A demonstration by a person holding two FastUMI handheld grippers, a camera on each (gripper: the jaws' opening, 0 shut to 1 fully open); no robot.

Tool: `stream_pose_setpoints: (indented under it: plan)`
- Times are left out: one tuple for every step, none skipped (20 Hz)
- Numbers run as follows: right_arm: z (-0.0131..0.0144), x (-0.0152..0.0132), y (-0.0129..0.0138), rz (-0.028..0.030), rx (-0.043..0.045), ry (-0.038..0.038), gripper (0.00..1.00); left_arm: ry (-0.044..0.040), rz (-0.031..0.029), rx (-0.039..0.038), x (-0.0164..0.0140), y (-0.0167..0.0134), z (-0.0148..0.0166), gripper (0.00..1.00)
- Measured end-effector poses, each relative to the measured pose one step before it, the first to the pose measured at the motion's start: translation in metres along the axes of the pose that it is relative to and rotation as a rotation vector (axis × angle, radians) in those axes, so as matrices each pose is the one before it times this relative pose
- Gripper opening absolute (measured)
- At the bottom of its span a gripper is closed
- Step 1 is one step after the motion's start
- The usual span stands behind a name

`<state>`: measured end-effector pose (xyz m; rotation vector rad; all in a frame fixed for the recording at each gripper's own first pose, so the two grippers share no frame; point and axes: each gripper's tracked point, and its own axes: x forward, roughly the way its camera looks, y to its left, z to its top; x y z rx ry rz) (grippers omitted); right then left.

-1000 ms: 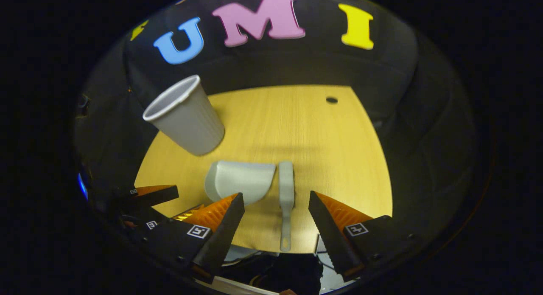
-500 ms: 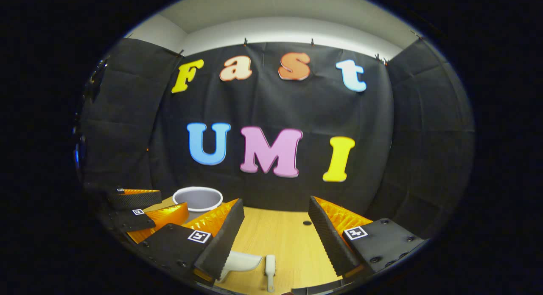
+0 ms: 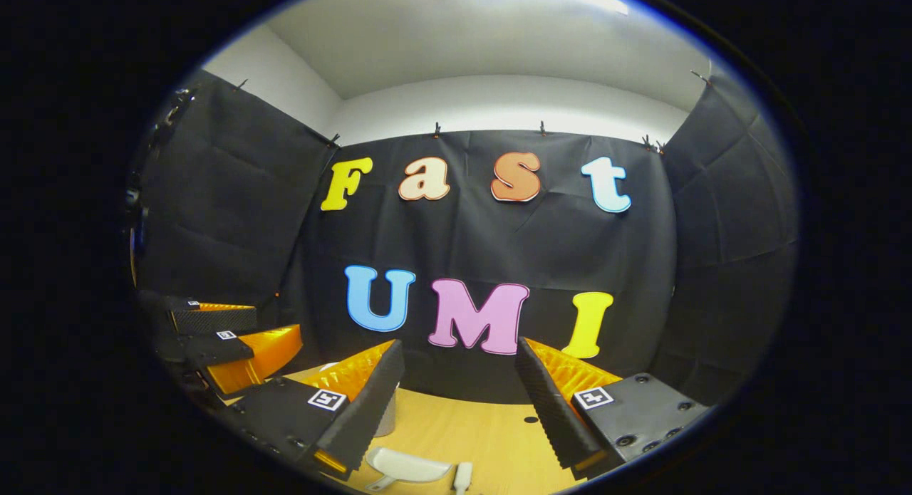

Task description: Pick up the small broom and dustpan from the desktop, sweep the trash into the dustpan with the broom, and then empty the trash into the garbage bin.

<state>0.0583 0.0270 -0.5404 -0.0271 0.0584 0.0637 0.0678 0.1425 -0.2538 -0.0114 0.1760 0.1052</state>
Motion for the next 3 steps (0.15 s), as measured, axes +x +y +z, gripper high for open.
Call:
stream_pose_setpoints:
  plan:
    - [0.00153,-0.00225,-0.0014,0.00653,0.00387,0.00564,0.96,0.0234,0.0001,-0.01276,-0.00205,0.00026,-0.00382,0.81]
    - [-0.00129,-0.00179,-0.00279,0.00351,0.00059,0.01138,0.98,0.01551,-0.01027,-0.01297,0.0004,-0.00159,-0.0036,0.81]
    - [-0.00355,-0.00225,-0.00557,0.00207,0.00283,0.01073,0.99,0.01215,-0.00367,-0.01108,-0.00175,-0.00159,-0.00252,0.81]
